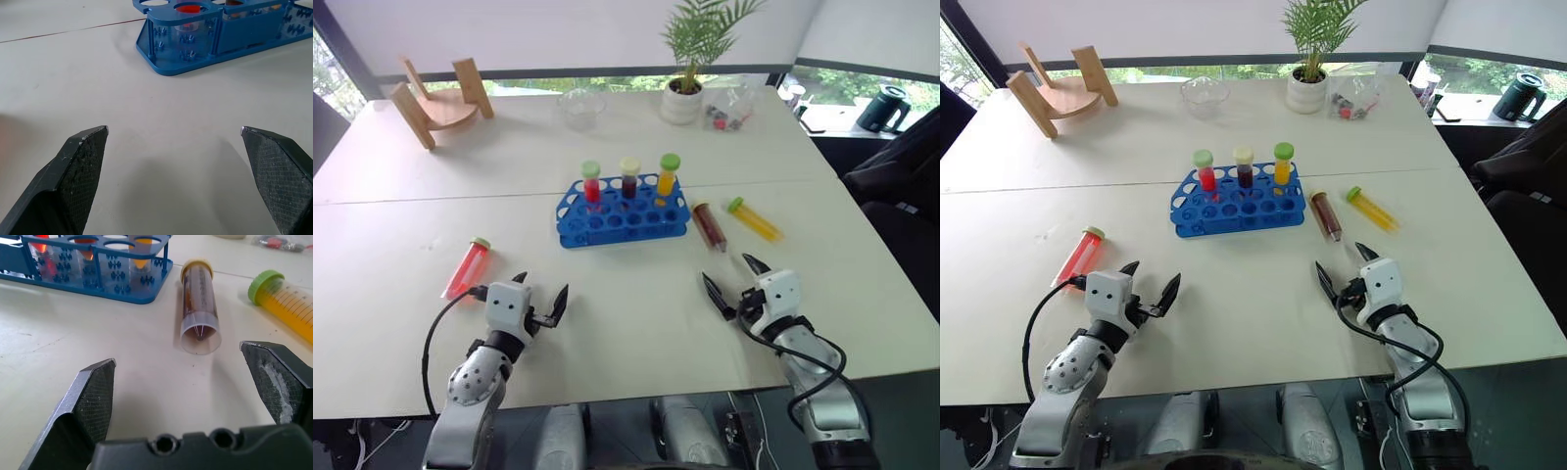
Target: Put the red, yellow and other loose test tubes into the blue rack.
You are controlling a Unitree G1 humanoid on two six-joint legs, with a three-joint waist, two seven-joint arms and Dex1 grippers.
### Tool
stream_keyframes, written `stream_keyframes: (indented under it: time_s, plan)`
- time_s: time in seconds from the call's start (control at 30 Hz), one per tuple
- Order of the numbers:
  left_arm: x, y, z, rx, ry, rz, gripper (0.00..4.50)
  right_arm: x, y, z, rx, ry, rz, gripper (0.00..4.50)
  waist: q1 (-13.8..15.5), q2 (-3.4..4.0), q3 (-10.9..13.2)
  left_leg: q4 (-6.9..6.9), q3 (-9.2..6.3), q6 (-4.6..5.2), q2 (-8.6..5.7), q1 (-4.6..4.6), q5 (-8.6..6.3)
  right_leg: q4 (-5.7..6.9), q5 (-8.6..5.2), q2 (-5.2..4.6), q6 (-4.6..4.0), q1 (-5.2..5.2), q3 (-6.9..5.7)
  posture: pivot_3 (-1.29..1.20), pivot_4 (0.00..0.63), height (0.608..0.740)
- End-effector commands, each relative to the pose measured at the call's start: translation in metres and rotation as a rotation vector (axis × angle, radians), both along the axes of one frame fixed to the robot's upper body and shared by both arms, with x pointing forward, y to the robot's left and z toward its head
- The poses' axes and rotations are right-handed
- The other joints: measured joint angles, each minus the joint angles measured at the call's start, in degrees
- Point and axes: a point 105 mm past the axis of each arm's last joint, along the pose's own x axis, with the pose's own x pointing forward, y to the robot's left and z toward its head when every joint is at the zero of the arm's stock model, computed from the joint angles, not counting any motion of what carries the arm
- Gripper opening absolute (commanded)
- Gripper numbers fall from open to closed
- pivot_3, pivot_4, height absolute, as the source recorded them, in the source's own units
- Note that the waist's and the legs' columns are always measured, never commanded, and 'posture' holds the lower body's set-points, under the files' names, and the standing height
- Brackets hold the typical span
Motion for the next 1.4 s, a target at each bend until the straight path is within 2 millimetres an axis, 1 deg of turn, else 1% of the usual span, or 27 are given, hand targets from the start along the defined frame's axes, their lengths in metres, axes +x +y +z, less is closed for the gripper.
stream_keyframes:
  time_s: [0.03,0.1,0.2,0.43,0.63,0.77,0.9,1.0,1.13,1.17,1.2,1.27,1.37,1.4]
  plan:
    - [-0.003,0.007,0.011,0.01,-0.051,0.017,4.47,-0.005,0.011,0.015,-0.004,-0.07,0.018,4.5,0.01,0.0,0.0,0.0,0.0,0.0,0.0,0.0,0.0,0.0,0.0,0.0,0.0,0.0,0.0,0.0,0.15,0.74]
    - [0.0,-0.001,0.016,-0.008,-0.061,-0.003,4.47,-0.007,0.01,0.019,-0.008,-0.081,0.014,4.5,0.04,0.0,0.0,-0.02,-0.01,0.0,0.01,-0.01,0.0,0.0,0.0,0.0,0.0,-0.02,0.0,0.0,0.15,0.74]
    - [0.0,-0.005,0.019,-0.013,-0.059,-0.018,4.47,-0.009,0.012,0.025,-0.015,-0.097,0.017,4.5,0.11,0.0,0.0,0.04,0.0,0.0,0.0,-0.08,0.0,0.0,0.0,-0.02,0.0,-0.04,0.0,0.0,0.15,0.74]
    - [-0.001,-0.005,0.02,-0.024,-0.052,-0.023,4.47,-0.011,0.014,0.036,-0.012,-0.109,0.005,4.5,0.07,0.0,-0.01,0.01,-0.03,0.0,0.01,-0.08,0.0,0.0,0.0,0.0,0.0,-0.06,-0.02,0.0,0.15,0.74]
    - [0.0,-0.014,0.023,-0.024,-0.052,-0.043,4.47,-0.011,0.013,0.041,-0.015,-0.095,0.019,4.5,0.08,0.0,0.0,0.05,-0.01,0.0,0.0,-0.09,0.0,0.0,0.0,-0.02,0.0,-0.05,-0.01,0.0,0.15,0.74]
    - [0.0,-0.015,0.026,-0.02,-0.054,-0.049,4.47,-0.011,0.015,0.047,-0.011,-0.088,0.041,4.5,0.07,0.0,-0.01,0.04,-0.02,0.0,0.0,-0.09,0.0,0.0,0.0,-0.01,0.0,-0.05,-0.01,0.0,0.15,0.74]
    - [0.003,-0.015,0.029,-0.01,-0.057,-0.049,4.47,-0.007,0.014,0.055,-0.002,-0.079,0.047,4.5,0.07,0.0,0.0,0.05,-0.02,0.0,0.0,-0.09,0.0,0.0,0.0,-0.01,0.0,-0.05,-0.01,0.0,0.15,0.74]
    - [0.003,-0.021,0.032,0.008,-0.055,-0.085,4.47,-0.004,0.012,0.065,-0.009,-0.064,0.059,4.5,0.07,-0.01,0.0,0.06,-0.02,0.0,-0.01,-0.09,0.0,0.0,0.0,-0.01,0.0,-0.05,-0.01,0.0,0.15,0.74]
    - [-0.001,-0.039,0.035,0.035,-0.01,-0.255,4.47,0.008,0.005,0.084,-0.067,-0.003,0.075,4.5,0.06,0.0,0.0,0.08,-0.02,0.0,-0.01,-0.1,0.0,0.01,0.01,-0.01,-0.01,-0.05,-0.01,0.0,0.15,0.74]
    - [-0.005,-0.045,0.039,0.071,0.01,-0.356,4.47,0.016,-0.001,0.09,-0.108,0.031,0.074,4.5,0.06,0.0,0.0,0.08,-0.02,0.0,-0.02,-0.1,0.0,0.01,0.01,-0.01,-0.01,-0.06,-0.01,0.0,0.15,0.74]
    - [-0.012,-0.049,0.047,0.109,0.036,-0.471,4.47,0.027,-0.007,0.1,-0.135,0.072,0.074,4.5,-0.06,-0.01,0.04,0.07,-0.02,0.0,-0.02,-0.1,0.0,0.0,0.01,-0.01,-0.01,-0.05,-0.01,0.0,0.15,0.74]
    - [-0.02,-0.053,0.06,0.146,0.076,-0.607,4.47,0.041,-0.017,0.113,-0.197,0.158,0.069,4.5,-0.19,0.12,0.18,0.1,0.0,0.0,0.02,-0.13,0.01,0.06,0.08,0.02,-0.11,-0.18,-0.02,0.0,0.15,0.74]
    - [-0.025,-0.054,0.077,0.164,0.099,-0.692,4.47,0.054,-0.025,0.123,-0.251,0.242,0.06,4.5,0.06,0.1,0.15,0.1,-0.03,0.02,0.04,-0.2,0.01,0.03,0.09,0.01,-0.13,-0.22,-0.07,0.0,0.15,0.74]
    - [-0.029,-0.055,0.085,0.171,0.107,-0.734,4.47,0.059,-0.025,0.126,-0.266,0.29,0.084,4.5,0.01,0.09,0.15,0.07,-0.09,0.05,0.05,-0.25,-0.01,-0.02,0.08,0.03,-0.11,-0.21,-0.13,0.0,0.15,0.74]
